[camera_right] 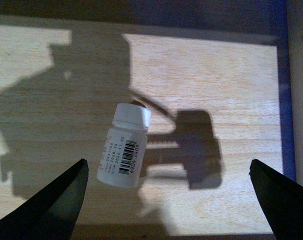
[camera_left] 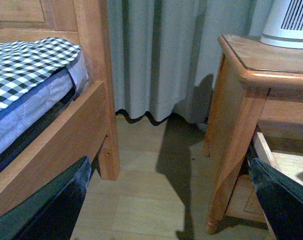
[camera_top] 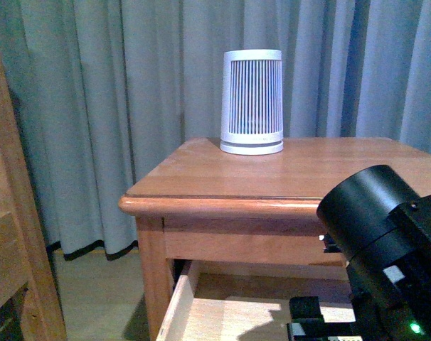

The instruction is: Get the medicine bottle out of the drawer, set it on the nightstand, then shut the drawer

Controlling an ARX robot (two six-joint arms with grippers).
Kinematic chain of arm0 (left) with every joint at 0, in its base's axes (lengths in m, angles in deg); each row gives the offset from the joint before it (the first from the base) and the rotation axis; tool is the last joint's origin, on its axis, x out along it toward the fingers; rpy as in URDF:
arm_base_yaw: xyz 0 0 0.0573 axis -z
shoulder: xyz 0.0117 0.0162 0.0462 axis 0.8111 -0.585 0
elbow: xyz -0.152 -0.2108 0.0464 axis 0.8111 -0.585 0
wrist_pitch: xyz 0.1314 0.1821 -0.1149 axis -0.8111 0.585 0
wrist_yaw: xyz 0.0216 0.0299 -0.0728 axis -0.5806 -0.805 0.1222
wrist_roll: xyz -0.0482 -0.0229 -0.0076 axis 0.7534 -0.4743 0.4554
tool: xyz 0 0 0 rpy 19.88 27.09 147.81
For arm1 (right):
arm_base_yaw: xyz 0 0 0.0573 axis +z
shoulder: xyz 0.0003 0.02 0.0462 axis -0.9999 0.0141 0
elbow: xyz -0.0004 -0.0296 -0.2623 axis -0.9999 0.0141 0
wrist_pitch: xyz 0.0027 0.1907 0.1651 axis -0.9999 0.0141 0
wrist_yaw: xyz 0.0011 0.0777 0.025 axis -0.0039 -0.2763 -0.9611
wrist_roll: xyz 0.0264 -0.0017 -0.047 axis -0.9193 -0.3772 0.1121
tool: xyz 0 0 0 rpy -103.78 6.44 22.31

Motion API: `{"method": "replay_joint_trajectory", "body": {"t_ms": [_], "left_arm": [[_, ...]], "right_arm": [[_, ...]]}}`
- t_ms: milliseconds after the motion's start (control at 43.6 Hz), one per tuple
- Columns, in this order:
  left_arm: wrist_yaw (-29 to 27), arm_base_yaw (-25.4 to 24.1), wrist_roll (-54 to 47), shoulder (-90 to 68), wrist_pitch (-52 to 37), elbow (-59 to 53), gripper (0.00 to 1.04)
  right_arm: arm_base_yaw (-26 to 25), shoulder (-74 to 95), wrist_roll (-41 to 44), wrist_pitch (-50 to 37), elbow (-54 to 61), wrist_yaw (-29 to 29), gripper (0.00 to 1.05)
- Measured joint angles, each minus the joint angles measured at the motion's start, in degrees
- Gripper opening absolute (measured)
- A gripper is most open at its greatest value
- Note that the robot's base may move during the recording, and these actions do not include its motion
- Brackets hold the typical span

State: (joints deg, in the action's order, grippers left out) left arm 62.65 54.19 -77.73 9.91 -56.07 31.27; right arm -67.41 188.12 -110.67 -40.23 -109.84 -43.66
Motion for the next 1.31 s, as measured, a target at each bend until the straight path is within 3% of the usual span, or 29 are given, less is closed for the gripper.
{"method": "replay_joint_trajectory", "body": {"t_ms": [298,871,1306], "left_arm": [[0.0,0.0,0.0,0.0,0.0,0.0,0.98],[0.0,0.0,0.0,0.0,0.0,0.0,0.98],[0.0,0.0,0.0,0.0,0.0,0.0,0.98]], "right_arm": [[0.6,5.2,-1.1,0.6,-2.3,3.1,0.98],[2.5,12.5,-3.3,2.5,-8.5,3.5,0.98],[3.1,13.3,-4.5,3.7,-8.9,3.5,0.4]]}}
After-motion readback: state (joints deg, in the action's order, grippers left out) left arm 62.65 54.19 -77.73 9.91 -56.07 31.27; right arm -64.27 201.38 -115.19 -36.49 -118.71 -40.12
